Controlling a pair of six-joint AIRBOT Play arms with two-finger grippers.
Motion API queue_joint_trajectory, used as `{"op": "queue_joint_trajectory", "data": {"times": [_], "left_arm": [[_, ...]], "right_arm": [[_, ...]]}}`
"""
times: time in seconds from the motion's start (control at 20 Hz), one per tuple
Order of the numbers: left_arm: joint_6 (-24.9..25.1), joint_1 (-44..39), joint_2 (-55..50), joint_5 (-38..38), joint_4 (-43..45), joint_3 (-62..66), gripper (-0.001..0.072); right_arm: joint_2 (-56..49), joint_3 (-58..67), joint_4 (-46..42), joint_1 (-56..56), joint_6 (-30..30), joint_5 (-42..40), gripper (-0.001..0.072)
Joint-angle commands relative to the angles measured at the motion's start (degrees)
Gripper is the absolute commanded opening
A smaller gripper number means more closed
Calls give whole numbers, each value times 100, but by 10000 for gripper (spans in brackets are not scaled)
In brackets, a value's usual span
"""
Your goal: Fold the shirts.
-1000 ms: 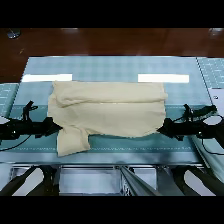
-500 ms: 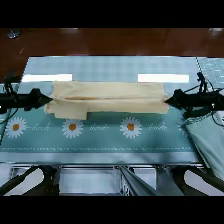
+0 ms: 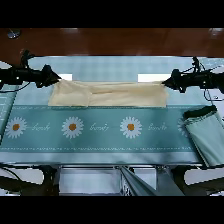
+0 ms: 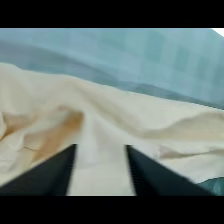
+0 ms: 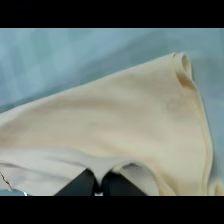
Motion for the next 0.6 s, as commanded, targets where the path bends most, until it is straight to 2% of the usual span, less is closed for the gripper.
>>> {"op": "queue_joint_trajectory", "data": {"times": [0.0, 0.1, 0.2, 0.35, 0.55], "left_arm": [[-125, 11, -474, -374, 28, 492, 701], [-142, 216, -461, -787, 369, 732, 701], [-374, 485, -400, -1117, 658, 914, 700], [-376, 660, -219, -1176, 671, 911, 700], [-363, 461, -177, -1132, 669, 914, 700]], "right_arm": [[-494, 549, 72, -72, 44, 192, 649], [-474, 769, -105, -350, 24, 431, 623], [-470, 778, -570, -669, 407, 616, 623], [-544, 562, -1572, -629, 953, 793, 623], [-909, 544, -1062, -162, 664, 997, 623]]}}
